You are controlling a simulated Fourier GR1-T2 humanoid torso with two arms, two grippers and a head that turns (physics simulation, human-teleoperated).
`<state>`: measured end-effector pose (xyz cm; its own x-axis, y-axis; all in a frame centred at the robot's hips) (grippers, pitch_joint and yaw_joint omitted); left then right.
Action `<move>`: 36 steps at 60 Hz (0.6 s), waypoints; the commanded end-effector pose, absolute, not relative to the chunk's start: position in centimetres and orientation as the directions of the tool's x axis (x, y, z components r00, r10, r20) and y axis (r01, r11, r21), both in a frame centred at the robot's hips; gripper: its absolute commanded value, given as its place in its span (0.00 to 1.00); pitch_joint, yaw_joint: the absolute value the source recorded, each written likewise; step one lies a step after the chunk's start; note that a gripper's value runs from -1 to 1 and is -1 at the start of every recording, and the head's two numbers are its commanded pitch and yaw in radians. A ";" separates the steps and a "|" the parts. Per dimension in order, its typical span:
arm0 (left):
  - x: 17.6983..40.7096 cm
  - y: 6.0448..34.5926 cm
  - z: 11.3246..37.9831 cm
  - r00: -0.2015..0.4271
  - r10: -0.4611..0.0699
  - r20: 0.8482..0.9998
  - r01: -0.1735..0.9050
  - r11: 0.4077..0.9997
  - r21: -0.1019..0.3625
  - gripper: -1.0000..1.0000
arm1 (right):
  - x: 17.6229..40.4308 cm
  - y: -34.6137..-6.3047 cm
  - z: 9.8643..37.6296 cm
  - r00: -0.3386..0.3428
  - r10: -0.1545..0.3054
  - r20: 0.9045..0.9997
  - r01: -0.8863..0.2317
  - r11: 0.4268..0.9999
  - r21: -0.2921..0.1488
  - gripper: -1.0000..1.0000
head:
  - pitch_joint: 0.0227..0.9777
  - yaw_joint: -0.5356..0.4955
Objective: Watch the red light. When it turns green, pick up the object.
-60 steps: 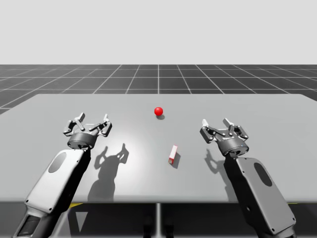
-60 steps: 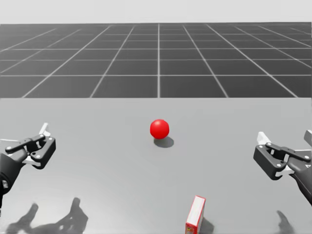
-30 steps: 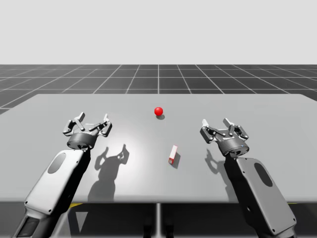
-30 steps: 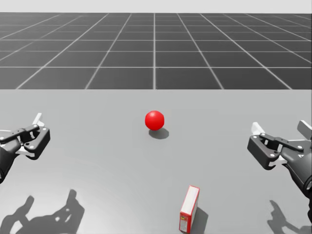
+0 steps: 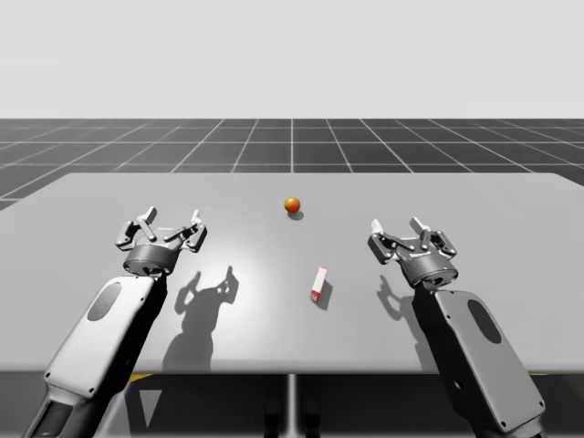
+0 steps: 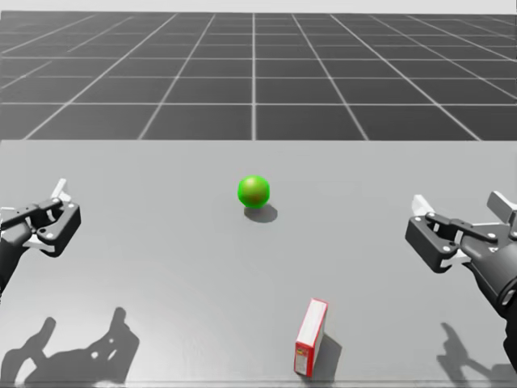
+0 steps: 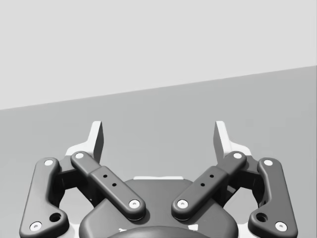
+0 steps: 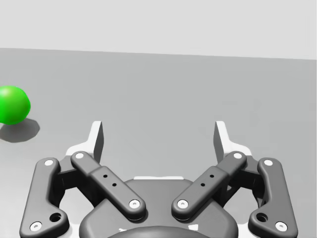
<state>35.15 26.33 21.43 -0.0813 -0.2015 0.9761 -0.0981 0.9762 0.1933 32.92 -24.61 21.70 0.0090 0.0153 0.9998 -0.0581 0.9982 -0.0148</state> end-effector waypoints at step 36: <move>35.2 26.0 21.5 -0.081 -0.204 0.976 -0.086 0.977 0.197 0.00 | 32.8 -24.2 21.9 0.012 0.000 1.000 -0.076 0.997 0.001 0.00 | 0.91 0.42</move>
<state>35.15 26.10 21.49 -0.0819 -0.2042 0.9755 -0.0867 0.9765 0.1972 32.87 -24.27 21.83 0.0118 0.0045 0.9999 -0.0717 0.9974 -0.0036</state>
